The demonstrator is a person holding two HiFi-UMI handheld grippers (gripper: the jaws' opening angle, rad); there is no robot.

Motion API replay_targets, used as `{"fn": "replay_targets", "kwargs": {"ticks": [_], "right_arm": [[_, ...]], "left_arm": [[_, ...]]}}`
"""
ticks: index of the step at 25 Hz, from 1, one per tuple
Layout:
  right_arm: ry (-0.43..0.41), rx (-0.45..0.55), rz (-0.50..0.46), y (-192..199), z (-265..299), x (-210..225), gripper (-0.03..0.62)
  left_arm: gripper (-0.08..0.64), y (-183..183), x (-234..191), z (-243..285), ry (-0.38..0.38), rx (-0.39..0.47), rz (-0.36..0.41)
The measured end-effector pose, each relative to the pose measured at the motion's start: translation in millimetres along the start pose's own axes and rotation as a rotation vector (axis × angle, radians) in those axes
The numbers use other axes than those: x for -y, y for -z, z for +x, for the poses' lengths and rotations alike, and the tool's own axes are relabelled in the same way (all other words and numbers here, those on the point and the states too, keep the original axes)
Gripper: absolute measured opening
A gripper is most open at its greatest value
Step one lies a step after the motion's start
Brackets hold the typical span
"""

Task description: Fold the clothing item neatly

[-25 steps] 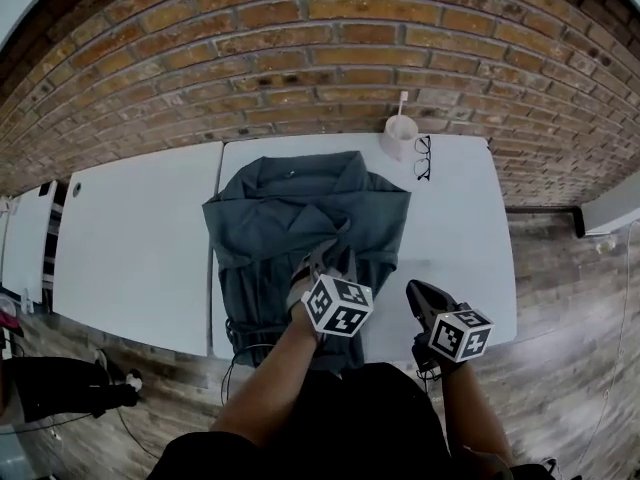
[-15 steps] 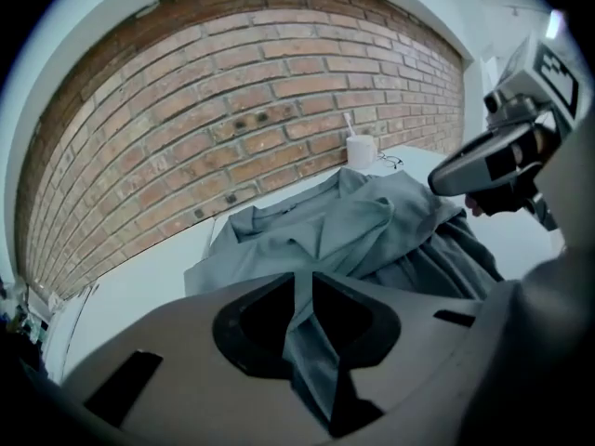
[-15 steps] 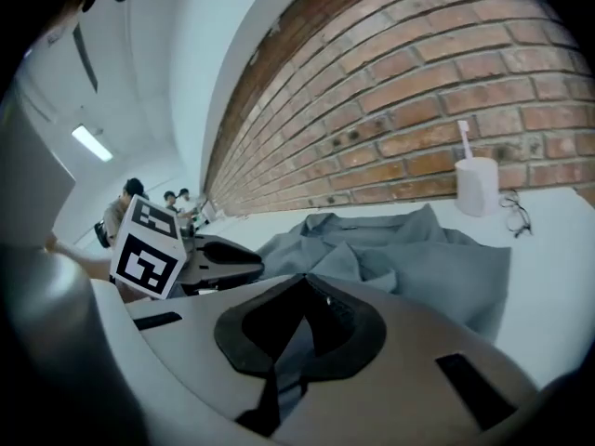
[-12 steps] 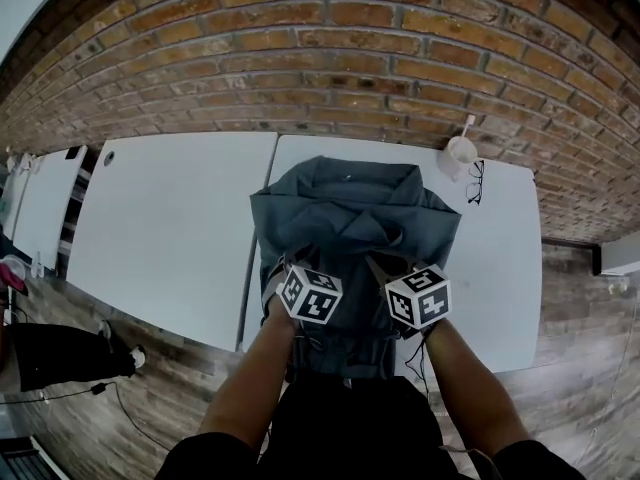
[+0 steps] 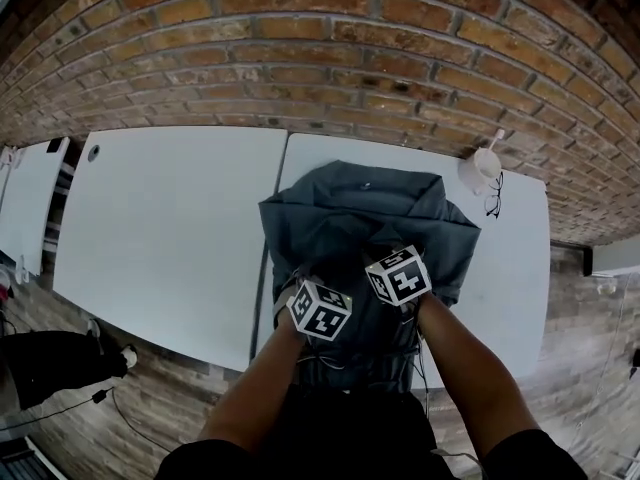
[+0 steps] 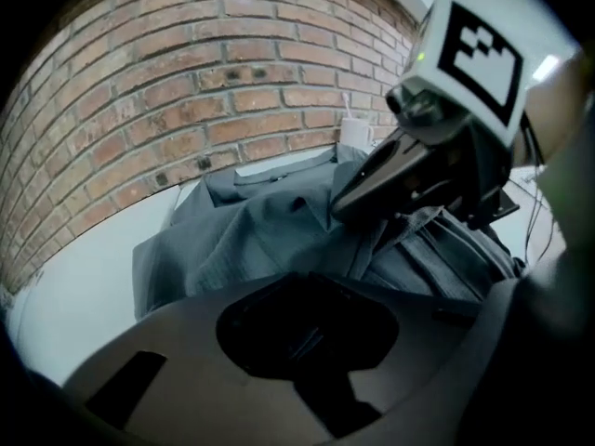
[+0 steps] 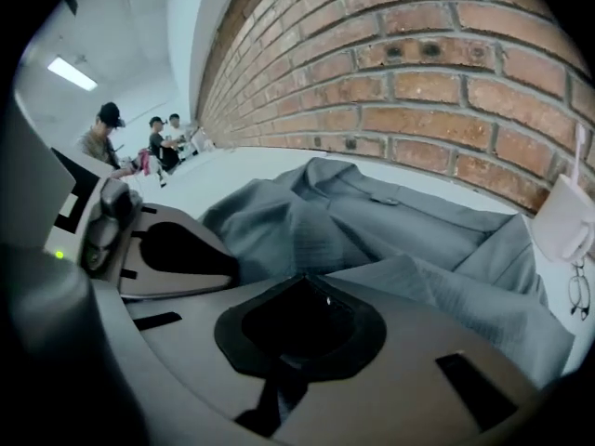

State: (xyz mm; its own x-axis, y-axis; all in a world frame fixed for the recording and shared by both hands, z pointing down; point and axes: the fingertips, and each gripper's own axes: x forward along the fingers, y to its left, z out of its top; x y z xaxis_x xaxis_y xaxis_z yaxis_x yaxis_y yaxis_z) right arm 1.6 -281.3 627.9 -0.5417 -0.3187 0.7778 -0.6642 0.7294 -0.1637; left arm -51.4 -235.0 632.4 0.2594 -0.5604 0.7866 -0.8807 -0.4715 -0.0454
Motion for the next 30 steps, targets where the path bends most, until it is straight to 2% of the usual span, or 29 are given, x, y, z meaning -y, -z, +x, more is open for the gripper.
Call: {"fn": "replay_targets", "kwargs": {"ticks": [3, 7, 8, 9, 10, 12, 14, 15, 16, 17, 21, 22, 23, 28, 30], "right_arm": [[0.118, 0.012, 0.045, -7, -2, 53, 0.0], [0.353, 0.034, 0.161, -19, -31, 140, 0.0], [0.389, 0.044, 0.183, -20, -40, 154, 0.0], [0.387, 0.062, 0.195, -23, -47, 159, 0.0], [0.343, 0.085, 0.194, -27, -50, 155, 0.0], [0.192, 0.108, 0.156, -33, -49, 131, 0.0], [0.109, 0.088, 0.102, -31, -45, 113, 0.004], [0.095, 0.065, 0.091, -25, -42, 110, 0.144], [0.089, 0.037, 0.095, -19, -39, 110, 0.21], [0.088, 0.007, 0.106, -12, -37, 111, 0.227], [0.121, -0.107, 0.128, 11, -30, 111, 0.22], [0.151, -0.11, 0.129, 12, -31, 114, 0.141], [0.18, -0.097, 0.138, 10, -34, 117, 0.032], [0.207, 0.029, 0.33, 2, -52, 131, 0.025], [0.251, 0.083, 0.432, 4, -59, 145, 0.026]], "left_arm": [[0.038, 1, 0, 0, 0.03, 0.003, -0.024], [0.038, 0, -1, 0, 0.049, 0.003, -0.032], [0.039, 1, -1, -1, 0.05, 0.006, -0.032], [0.039, 1, -1, 0, 0.049, 0.01, -0.032], [0.039, 2, -1, 0, 0.047, 0.014, -0.032], [0.039, 2, -2, 1, 0.044, 0.019, -0.036], [0.038, 3, -3, 1, 0.043, 0.017, -0.041], [0.038, 3, -2, 1, 0.044, 0.015, -0.042], [0.038, 3, -2, 1, 0.045, 0.013, -0.041], [0.04, 2, -1, 2, 0.045, 0.011, -0.04], [0.039, 3, -1, 1, 0.045, 0.012, -0.039], [0.038, 3, -1, 2, 0.045, 0.013, -0.039], [0.039, 2, -1, 2, 0.045, 0.014, -0.037], [0.038, 2, -1, 1, 0.057, 0.014, -0.025], [0.038, 2, -1, 1, 0.068, 0.011, -0.018]]}}
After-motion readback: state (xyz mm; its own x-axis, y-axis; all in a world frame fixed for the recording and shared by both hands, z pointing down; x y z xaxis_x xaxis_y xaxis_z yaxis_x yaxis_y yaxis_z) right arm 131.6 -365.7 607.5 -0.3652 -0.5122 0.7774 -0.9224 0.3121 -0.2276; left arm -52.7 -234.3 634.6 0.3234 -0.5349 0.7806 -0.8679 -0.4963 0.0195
